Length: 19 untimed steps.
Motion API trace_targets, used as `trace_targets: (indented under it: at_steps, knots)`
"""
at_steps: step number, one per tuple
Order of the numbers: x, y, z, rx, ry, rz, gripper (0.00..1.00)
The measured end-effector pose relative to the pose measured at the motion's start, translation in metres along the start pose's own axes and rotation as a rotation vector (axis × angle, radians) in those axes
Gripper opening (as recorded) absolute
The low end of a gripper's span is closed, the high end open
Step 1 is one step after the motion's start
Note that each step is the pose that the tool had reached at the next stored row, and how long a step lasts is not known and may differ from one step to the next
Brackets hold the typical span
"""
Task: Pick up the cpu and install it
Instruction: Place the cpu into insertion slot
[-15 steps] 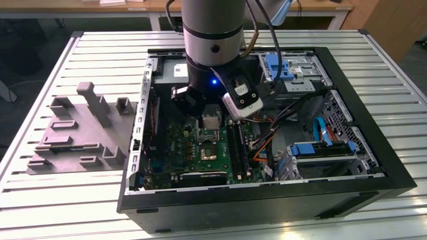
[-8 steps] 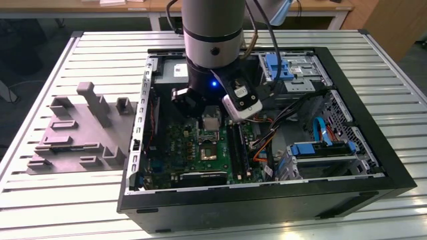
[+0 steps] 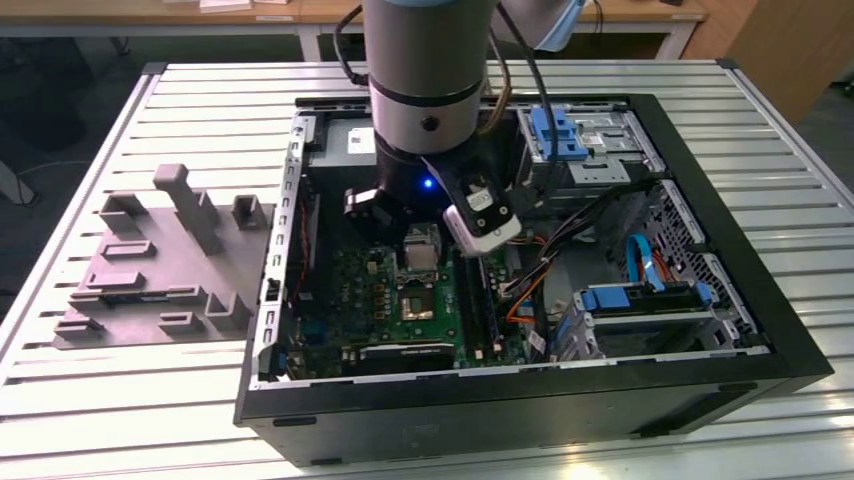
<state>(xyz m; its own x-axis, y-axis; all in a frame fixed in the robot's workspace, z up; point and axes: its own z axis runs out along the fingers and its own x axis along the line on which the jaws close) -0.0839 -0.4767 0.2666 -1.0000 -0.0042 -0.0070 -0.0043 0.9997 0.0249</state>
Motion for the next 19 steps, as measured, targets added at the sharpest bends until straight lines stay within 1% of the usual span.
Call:
trace_targets:
  at_steps: [6, 8, 19]
  knots:
    - [0.0001, -0.0083, 0.0108, 0.0, 0.0, 0.0, 0.47]
    - [0.0001, -0.0097, 0.0144, -0.0002, -0.0001, 0.0, 0.47]
    - [0.0002, -0.011, 0.0342, 0.0001, 0.0, 0.0, 0.47]
